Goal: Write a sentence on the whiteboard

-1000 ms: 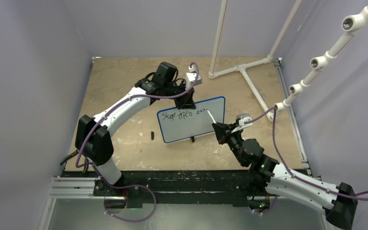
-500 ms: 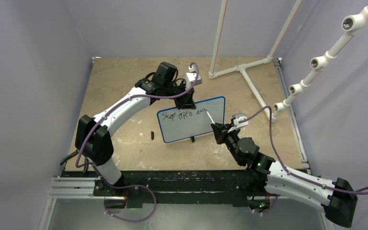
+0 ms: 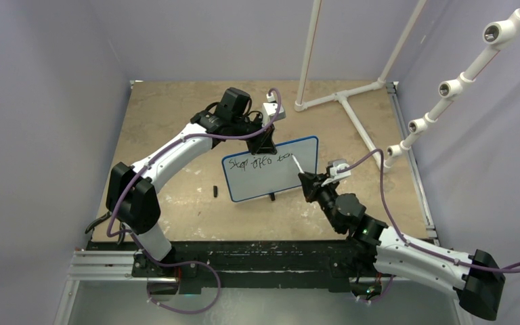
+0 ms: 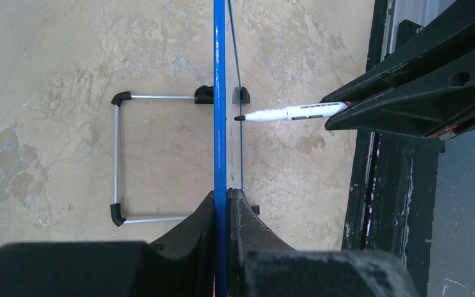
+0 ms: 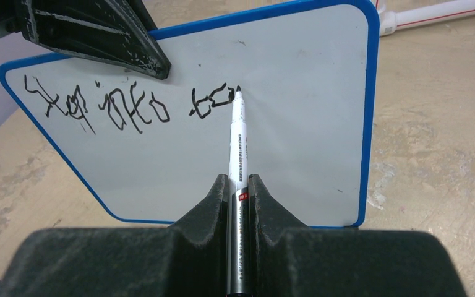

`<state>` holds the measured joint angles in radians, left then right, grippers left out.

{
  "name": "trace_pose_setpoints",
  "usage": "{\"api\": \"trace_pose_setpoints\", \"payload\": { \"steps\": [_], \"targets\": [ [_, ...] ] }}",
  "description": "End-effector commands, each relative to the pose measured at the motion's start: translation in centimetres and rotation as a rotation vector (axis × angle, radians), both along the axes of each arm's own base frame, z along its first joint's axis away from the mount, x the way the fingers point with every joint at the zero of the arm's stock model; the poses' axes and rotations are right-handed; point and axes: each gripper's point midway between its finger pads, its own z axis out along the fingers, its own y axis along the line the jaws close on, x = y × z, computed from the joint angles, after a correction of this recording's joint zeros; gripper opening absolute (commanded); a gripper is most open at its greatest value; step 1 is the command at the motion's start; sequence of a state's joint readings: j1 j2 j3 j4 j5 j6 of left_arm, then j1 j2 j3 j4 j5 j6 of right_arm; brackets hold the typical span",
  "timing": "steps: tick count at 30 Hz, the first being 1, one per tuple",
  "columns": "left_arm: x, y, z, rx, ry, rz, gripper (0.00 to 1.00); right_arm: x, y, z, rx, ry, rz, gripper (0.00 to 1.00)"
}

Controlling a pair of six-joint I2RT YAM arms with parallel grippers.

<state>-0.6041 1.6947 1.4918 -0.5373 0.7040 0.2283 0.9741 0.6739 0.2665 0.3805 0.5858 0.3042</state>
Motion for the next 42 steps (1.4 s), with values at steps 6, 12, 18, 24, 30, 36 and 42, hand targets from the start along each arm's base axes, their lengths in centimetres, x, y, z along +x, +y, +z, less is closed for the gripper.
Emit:
{"api": "trace_pose_setpoints", "payload": {
  "steps": [6,12,18,24,30,36,42],
  "targets": [
    [-1.7,0.7,-1.6,0.046,0.052,-0.03,0.0,0.9,0.0,3.4,0.05,-0.066,-0.038,0.0],
    [-1.7,0.7,-1.5,0.044,0.05,-0.031,0.0,0.9,0.3,2.2,0.035,-0.031,-0.033,0.0],
    [-1.7,0.7,-1.5,0.043,0.048,-0.031,0.0,0.5,0.5,0.7,0.036,0.018,-0.016,0.0],
    [-1.7,0.7,-1.5,0.042,0.048,-0.03,0.0,0.4,0.4,-0.3,0.041,0.045,-0.022,0.0],
    [-1.7,0.7,-1.4,0.042,0.047,-0.031,0.0,0.3,0.4,-0.3,0.044,0.05,-0.02,0.0],
    [-1.7,0.7,-1.4,0.041,0.046,-0.03,0.0,0.1,0.4,-0.8,0.043,0.071,-0.012,0.0],
    [-1.7,0.7,-1.3,0.041,0.045,-0.031,0.0,-0.1,0.4,-0.9,0.047,0.072,-0.005,0.0]
  ]
}}
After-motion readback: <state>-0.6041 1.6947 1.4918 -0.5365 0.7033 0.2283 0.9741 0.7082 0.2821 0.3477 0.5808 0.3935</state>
